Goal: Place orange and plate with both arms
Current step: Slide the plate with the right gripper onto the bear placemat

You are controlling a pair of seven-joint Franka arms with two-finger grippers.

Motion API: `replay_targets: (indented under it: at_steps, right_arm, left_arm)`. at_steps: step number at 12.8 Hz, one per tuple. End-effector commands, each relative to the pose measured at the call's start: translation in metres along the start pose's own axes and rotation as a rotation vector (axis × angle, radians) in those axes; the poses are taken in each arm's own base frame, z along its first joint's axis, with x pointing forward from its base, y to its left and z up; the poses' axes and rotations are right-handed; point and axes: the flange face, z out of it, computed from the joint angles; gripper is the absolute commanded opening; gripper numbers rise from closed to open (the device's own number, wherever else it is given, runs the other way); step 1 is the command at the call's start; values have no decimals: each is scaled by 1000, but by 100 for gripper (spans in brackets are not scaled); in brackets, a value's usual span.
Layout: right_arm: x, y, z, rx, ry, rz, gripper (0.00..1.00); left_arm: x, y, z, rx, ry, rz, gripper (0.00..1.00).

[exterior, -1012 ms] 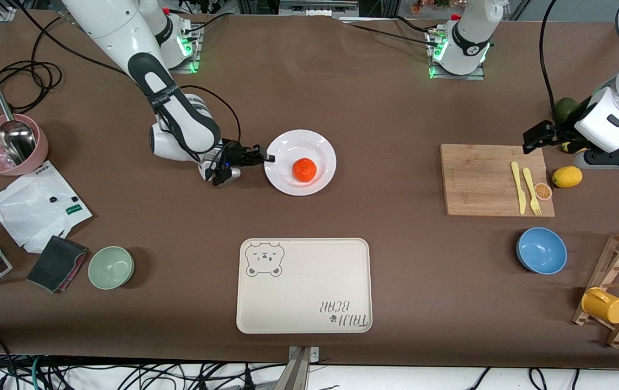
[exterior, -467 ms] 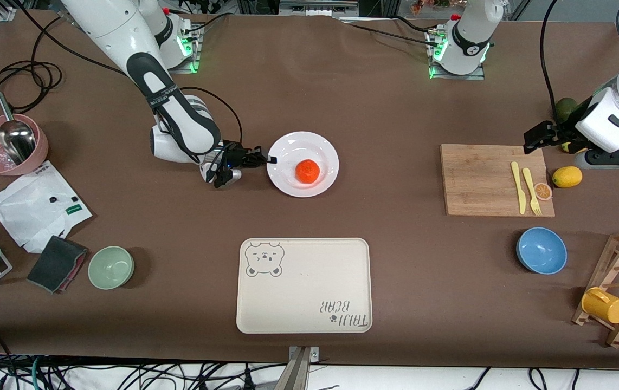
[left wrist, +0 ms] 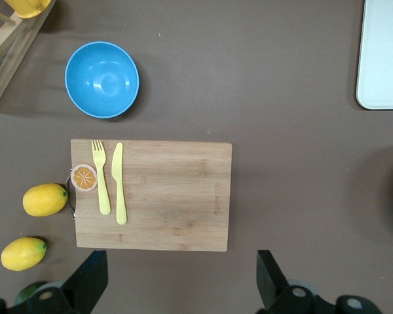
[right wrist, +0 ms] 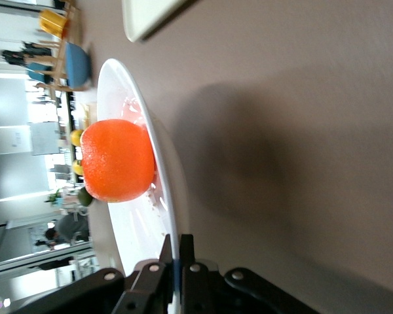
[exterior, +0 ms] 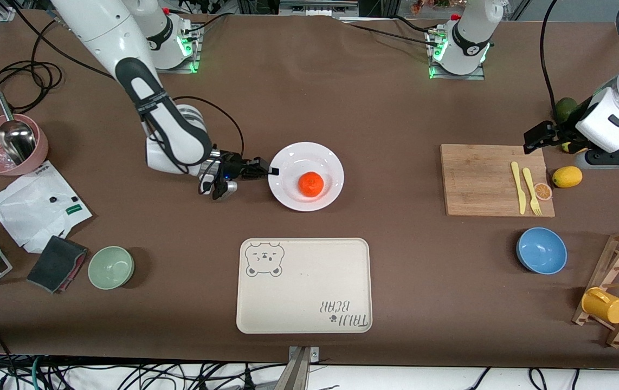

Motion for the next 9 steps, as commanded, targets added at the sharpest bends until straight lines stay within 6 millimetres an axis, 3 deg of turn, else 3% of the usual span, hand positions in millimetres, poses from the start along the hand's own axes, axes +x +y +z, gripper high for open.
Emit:
replay_targets:
  at_steps: [1,5,9]
  right_arm:
    - [33,4,-6,94,25,26,0]
    - [92,-10,-23,131,101,82,0]
    - [155,-13,-18,134,127,132,0]
  left_arm:
    - [2,-1,-6,-19,-11,-5,100]
    - [1,-1,-7,-19,-11,-5,100]
    - [1,-1,-7,-19,-11,-5,100]
